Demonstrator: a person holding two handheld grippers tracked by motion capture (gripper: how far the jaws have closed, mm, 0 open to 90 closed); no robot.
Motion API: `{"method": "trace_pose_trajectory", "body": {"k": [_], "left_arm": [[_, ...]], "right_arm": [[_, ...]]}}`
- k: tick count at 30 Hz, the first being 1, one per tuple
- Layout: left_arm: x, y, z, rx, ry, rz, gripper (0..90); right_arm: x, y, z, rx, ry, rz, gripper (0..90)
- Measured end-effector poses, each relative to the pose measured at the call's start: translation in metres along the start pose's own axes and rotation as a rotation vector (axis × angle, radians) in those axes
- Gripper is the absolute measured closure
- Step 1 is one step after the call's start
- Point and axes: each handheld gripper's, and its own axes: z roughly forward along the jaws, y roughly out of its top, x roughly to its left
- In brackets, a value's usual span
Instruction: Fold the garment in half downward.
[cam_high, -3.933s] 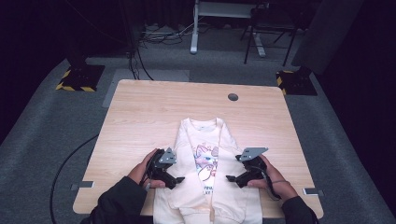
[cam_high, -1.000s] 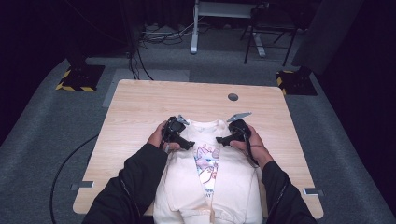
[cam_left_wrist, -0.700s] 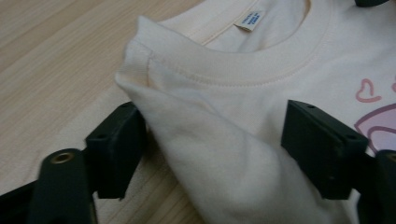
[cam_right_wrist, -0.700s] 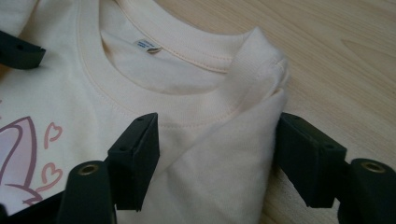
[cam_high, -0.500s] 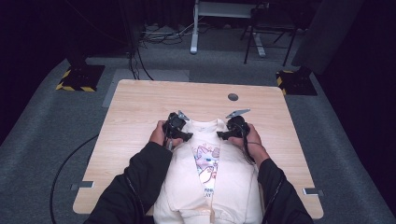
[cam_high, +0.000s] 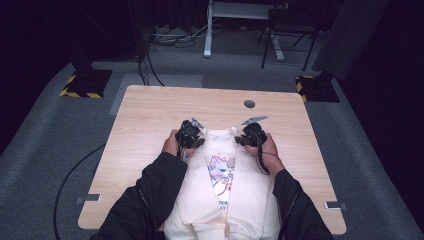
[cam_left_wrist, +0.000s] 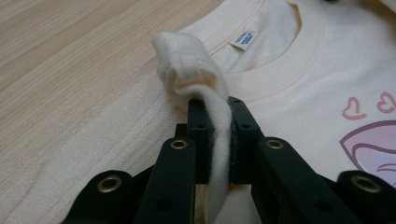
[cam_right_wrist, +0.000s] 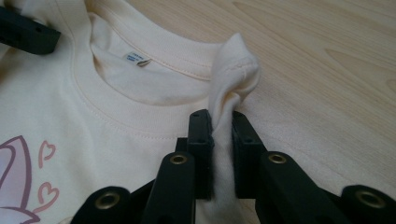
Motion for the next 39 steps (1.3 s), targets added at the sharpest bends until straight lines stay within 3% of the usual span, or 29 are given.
{"method": "trace_pose_trajectory", "body": {"k": [9,18,25,32,39], "left_arm": [[-0.002,0.002,-0.008,-0.026,-0.025,-0.003,83.3],[-0.005,0.009,-0.023,-0.067,-0.014,0.02,83.1],[-0.003,0.018,-0.03,-0.079,0.009,0.021,83.1],[-0.003,0.022,-0.033,-0.089,0.024,0.033,83.2],[-0.012,0.014,-0.052,-0.126,-0.029,0.065,82.7]], "right_arm": [[0.0,0.0,-0.011,-0.044,0.03,0.017,82.3],[0.006,0.005,-0.031,-0.113,0.076,0.008,83.5],[0.009,0.014,-0.042,-0.155,0.054,-0.007,83.9],[0.013,0.02,-0.042,-0.157,0.037,-0.023,84.1],[0.025,0.014,-0.055,-0.182,0.095,-0.048,84.0]]}}
